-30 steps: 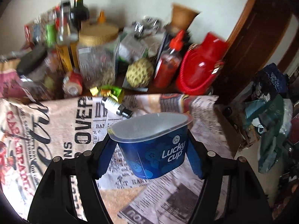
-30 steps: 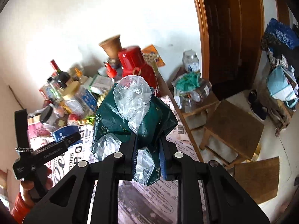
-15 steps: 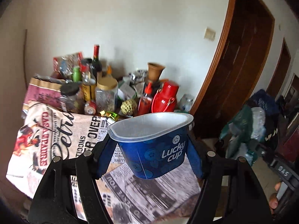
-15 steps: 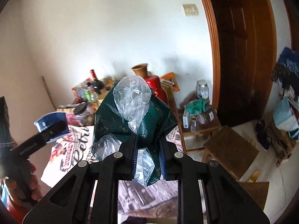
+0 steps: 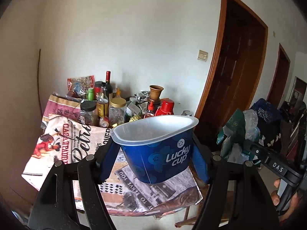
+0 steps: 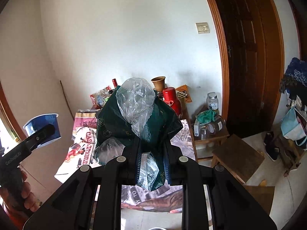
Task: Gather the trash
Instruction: 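Carry the Lucky cup and green bag down toward the white bucket with both tools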
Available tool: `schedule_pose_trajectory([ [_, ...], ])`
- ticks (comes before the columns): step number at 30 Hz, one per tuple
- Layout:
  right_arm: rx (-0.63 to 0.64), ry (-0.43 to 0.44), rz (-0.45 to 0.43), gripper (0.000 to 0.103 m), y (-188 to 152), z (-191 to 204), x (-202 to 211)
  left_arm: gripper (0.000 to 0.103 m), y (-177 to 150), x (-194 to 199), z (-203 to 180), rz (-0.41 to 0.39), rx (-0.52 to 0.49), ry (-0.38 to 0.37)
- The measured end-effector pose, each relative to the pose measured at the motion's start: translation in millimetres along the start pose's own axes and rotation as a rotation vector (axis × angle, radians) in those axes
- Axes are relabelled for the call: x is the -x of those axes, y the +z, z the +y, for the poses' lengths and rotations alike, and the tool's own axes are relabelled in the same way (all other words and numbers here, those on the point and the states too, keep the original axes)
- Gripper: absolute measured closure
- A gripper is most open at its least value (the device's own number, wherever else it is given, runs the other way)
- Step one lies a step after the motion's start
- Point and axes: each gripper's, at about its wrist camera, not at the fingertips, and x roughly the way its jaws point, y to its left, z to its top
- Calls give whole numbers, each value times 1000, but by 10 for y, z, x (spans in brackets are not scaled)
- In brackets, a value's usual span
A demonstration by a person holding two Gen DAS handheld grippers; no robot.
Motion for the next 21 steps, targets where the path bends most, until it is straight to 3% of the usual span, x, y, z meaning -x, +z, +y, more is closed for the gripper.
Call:
schedule_pose_trajectory([
  [12, 1, -52, -10, 85, -581, 700, 621, 34, -542, 1040, 465, -1, -49, -42],
  [21, -22, -86, 92, 85, -1134, 1038, 844, 34, -1081, 1600, 833, 85, -55, -56],
])
